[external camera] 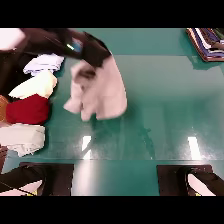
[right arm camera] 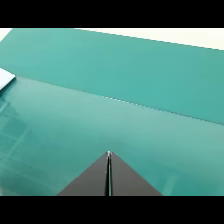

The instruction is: Fold the shirts.

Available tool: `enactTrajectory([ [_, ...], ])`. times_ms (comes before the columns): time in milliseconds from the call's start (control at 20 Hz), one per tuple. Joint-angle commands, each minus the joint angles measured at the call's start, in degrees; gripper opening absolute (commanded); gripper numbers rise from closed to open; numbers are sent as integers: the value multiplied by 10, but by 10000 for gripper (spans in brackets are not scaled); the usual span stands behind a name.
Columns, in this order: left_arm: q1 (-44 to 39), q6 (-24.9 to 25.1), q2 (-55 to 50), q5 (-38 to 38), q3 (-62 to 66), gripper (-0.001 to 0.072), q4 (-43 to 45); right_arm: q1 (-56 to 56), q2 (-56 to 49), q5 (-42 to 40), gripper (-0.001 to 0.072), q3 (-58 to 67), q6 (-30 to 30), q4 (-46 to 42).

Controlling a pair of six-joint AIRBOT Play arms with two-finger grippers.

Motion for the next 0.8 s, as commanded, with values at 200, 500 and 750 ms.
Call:
enactTrajectory([
  [200, 19, -50, -58, -37, -35, 599, 130, 0, 4, 30, 13, 0, 0, 1],
  [500, 172, -72, -59, -87, -199, 599, 142, 0, -8, 59, 13, 0, 0, 2],
  [750, 191, -68, -59, 42, -400, 600, 97, 0, -42, 98, 13, 0, 1, 5],
])
